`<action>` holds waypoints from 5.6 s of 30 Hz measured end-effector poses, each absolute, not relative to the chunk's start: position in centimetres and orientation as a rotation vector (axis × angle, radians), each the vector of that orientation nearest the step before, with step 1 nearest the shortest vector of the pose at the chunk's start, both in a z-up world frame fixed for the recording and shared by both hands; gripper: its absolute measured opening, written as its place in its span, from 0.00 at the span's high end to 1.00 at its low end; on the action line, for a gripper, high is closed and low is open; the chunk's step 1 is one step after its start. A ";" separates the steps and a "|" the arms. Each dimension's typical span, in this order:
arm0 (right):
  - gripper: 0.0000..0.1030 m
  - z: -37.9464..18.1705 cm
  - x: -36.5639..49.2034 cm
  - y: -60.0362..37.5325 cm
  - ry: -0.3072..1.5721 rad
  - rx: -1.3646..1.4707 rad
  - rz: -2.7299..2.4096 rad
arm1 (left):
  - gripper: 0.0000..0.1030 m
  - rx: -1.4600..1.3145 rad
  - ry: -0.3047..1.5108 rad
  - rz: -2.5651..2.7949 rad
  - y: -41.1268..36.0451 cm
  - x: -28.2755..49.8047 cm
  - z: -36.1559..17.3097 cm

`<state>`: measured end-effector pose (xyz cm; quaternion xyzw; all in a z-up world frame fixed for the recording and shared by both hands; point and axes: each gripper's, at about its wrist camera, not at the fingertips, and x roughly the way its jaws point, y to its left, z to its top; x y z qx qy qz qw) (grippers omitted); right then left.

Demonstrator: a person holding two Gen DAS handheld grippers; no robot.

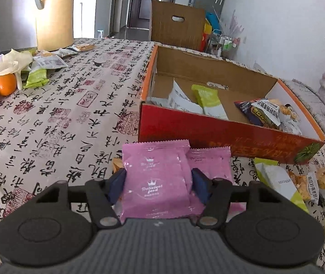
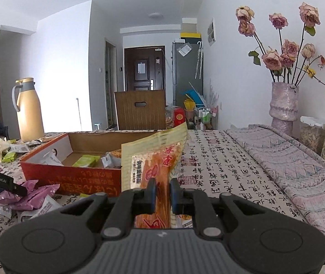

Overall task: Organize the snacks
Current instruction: 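Grasp a pink packet with the left gripper while the right gripper holds the stick-snack packet, then carry both packets over the box and open both grippers to drop them, then withdraw both grippers from the box back toward the snack pile, then lower the right gripper onto a white oat-crisp packet and grasp it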

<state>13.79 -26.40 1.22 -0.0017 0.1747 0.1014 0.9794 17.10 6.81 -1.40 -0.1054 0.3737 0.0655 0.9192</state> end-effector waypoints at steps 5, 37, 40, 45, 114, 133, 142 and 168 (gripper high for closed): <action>0.88 1.8 13.5 -26.1 0.337 -0.009 0.209 | 0.39 -0.200 0.713 0.135 6.7 16.1 0.0; 0.88 8.4 22.4 -17.8 0.189 -0.010 0.360 | 0.39 -0.126 0.511 0.105 3.7 22.4 6.6; 0.88 8.4 24.4 -16.5 0.202 0.007 0.370 | 0.39 -0.131 0.505 0.112 3.8 23.8 6.5; 0.88 7.1 27.7 -14.6 0.259 0.022 0.374 | 0.39 -0.146 0.520 0.126 4.0 26.0 5.2; 0.00 4.6 22.5 -20.4 0.399 -0.003 0.207 | 0.00 -0.135 0.514 0.148 4.9 18.2 4.7; 0.00 -1.8 17.2 -24.9 0.594 -0.004 0.150 | 0.00 -0.130 0.639 0.128 5.0 13.2 -1.3; 0.00 -3.4 16.1 -25.4 0.636 0.012 0.147 | 0.00 -0.110 0.642 0.152 4.7 13.2 -2.7; 0.00 -4.0 18.9 -26.6 0.691 -0.117 0.142 | 0.00 -0.099 0.644 0.183 4.3 13.5 -3.3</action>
